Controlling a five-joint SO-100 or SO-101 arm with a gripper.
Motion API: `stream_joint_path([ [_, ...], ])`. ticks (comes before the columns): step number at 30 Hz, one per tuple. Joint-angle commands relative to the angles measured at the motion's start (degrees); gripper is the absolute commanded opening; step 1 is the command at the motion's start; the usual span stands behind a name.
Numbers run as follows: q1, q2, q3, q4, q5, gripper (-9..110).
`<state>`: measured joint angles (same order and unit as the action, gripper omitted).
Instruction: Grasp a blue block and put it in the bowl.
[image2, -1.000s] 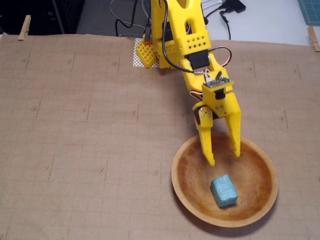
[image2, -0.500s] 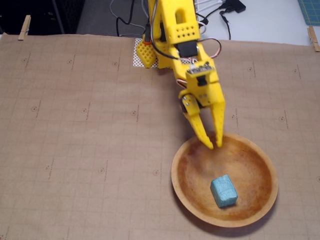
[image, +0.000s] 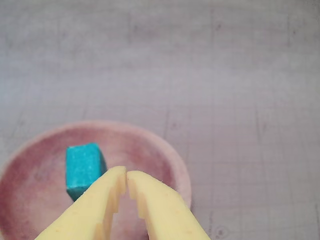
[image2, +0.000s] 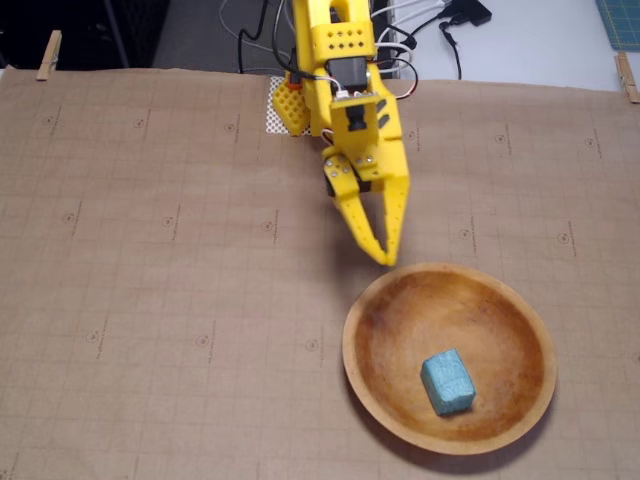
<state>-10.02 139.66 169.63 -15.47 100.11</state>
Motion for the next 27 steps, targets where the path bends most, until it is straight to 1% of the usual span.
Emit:
stream_joint_path([
  [1, 1.1, 5.4, 0.5, 0.4, -0.6, -3],
  [6, 3.2, 12.0, 0.5, 12.8, -0.6, -3],
  [12, 4.7, 26.3, 0.5, 31.6, -0.6, -3],
  [13, 4.7, 27.0, 0.5, 32.7, -0.6, -3],
  [15, 4.7, 30.2, 0.5, 38.7, -0.6, -3],
  [19, 5.4, 34.2, 0.5, 47.9, -0.5, -3],
  [27, 6.2, 35.4, 0.5, 62.7, -0.5, -3],
])
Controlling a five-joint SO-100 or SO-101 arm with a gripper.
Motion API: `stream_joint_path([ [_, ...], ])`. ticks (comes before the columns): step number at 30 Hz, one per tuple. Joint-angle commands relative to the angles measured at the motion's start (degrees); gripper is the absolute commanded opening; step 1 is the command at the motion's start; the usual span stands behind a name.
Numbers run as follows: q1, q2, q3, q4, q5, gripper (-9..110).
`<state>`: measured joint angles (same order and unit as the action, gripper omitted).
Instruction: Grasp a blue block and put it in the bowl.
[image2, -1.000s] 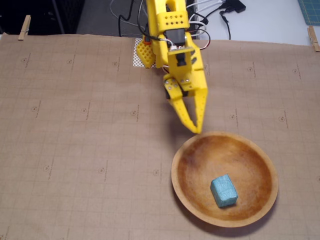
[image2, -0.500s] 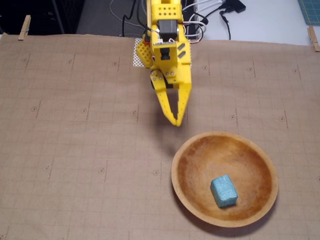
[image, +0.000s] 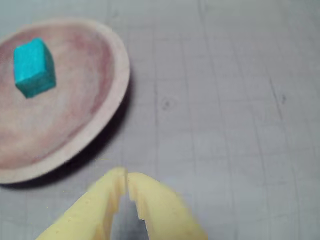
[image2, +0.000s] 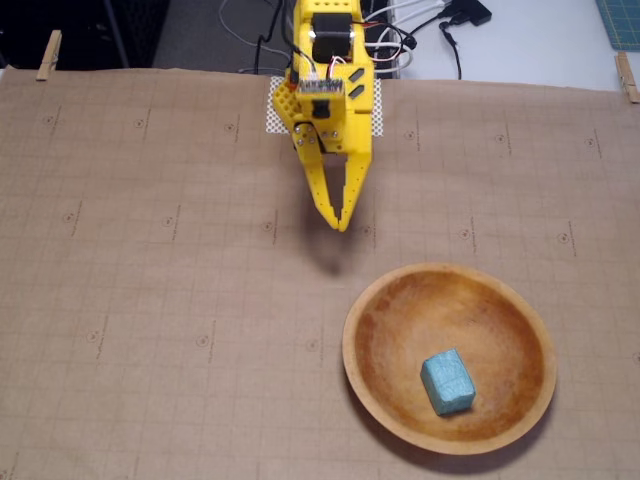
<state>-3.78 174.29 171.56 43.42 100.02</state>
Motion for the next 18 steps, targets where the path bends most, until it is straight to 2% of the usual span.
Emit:
stream_joint_path([
  [1, -0.1, 0.8, -1.4, 5.2, -0.4, -3],
  [13, 0.6, 1.0, -1.3, 16.0, 0.0, -3],
  [18, 0.1, 9.1, -0.5, 17.0, -0.2, -3],
])
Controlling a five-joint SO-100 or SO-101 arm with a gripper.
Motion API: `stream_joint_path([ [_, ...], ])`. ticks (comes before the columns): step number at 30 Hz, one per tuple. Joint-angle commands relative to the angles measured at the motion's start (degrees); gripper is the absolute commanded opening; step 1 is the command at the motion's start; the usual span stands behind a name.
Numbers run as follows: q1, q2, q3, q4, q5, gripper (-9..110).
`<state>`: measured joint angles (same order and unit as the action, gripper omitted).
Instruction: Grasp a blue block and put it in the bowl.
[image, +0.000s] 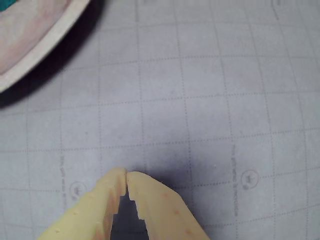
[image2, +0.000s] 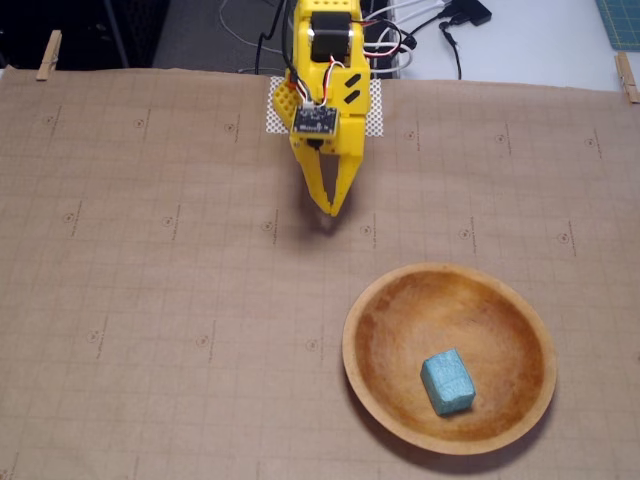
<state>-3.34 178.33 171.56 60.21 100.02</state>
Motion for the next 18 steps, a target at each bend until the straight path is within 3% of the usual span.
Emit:
stream_joint_path([
  [1, -0.5, 6.8, -0.3, 0.3, -0.3, -3],
  [13, 0.2, 17.9, 7.6, 0.4, -0.3, -3],
  [18, 0.2, 18.7, 7.6, 5.9, 0.0, -3],
])
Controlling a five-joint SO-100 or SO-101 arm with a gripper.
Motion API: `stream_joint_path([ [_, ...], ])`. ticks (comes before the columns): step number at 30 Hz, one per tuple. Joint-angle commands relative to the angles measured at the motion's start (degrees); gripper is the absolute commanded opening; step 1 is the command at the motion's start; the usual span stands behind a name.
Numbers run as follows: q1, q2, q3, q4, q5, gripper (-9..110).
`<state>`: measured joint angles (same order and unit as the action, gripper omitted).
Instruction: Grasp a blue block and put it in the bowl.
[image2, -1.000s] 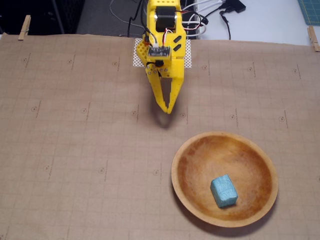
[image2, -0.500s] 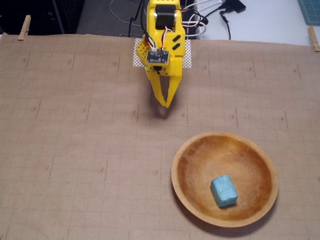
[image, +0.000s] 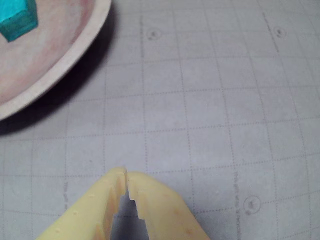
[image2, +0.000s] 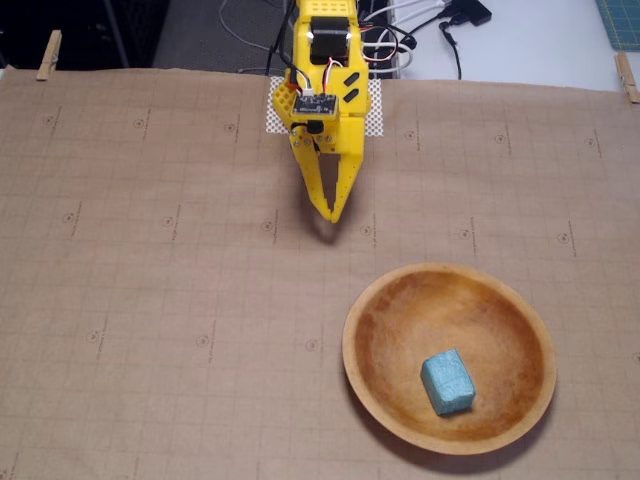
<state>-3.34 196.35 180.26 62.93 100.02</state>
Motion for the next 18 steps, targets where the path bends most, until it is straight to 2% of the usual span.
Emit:
stream_joint_path([
  [1, 0.2, 0.7, -1.1, 4.7, -0.2, -3],
  [9, 0.2, 0.7, -1.1, 14.2, -0.2, -3],
  [18, -0.4, 0.6, -1.1, 14.5, -0.2, -3],
])
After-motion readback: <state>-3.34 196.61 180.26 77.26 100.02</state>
